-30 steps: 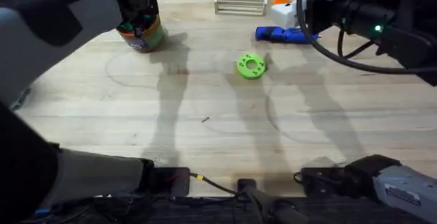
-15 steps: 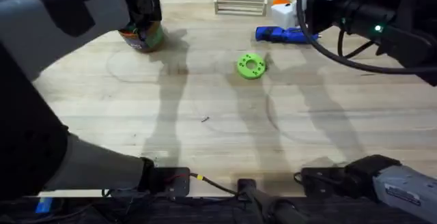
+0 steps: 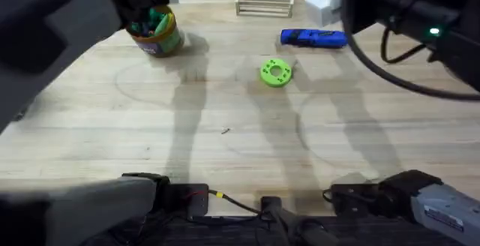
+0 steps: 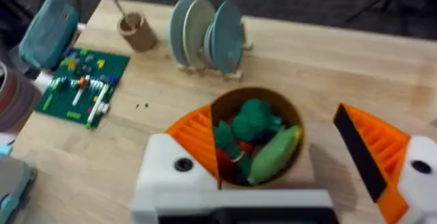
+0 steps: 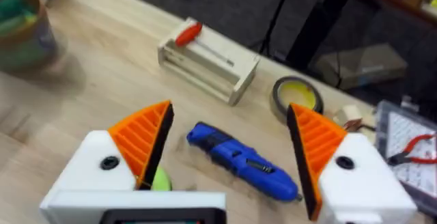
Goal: Pick up the gripper from the table and insert it into the empty holder that is missing its gripper. Then pick up a screw, insert it into the mounting hole, and use the screwdriver to tighten it. Finally, clean up the table by picking up the vegetable and placing it into the bucket.
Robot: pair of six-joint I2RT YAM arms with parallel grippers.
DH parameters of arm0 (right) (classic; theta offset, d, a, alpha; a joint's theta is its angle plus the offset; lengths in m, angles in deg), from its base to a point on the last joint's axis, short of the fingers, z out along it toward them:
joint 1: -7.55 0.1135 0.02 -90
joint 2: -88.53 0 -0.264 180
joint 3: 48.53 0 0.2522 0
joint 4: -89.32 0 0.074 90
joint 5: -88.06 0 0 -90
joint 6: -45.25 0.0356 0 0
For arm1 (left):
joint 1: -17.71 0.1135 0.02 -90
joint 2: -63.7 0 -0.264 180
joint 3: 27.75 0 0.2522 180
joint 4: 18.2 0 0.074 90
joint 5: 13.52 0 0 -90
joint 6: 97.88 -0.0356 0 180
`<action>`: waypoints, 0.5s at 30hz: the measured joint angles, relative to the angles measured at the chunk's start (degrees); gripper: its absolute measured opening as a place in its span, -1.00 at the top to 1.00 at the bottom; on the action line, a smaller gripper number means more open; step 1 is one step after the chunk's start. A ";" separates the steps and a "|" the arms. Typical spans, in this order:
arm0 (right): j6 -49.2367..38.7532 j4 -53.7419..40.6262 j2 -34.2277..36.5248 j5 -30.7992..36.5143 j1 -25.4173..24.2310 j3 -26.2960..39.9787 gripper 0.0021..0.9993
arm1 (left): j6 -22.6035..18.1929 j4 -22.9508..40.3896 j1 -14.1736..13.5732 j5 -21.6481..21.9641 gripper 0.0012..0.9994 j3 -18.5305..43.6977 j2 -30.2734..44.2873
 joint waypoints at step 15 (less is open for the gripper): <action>-0.44 -8.92 -10.20 0.00 0.00 0.00 -0.98 | -2.01 20.32 -9.72 -25.63 -0.99 0.11 -21.92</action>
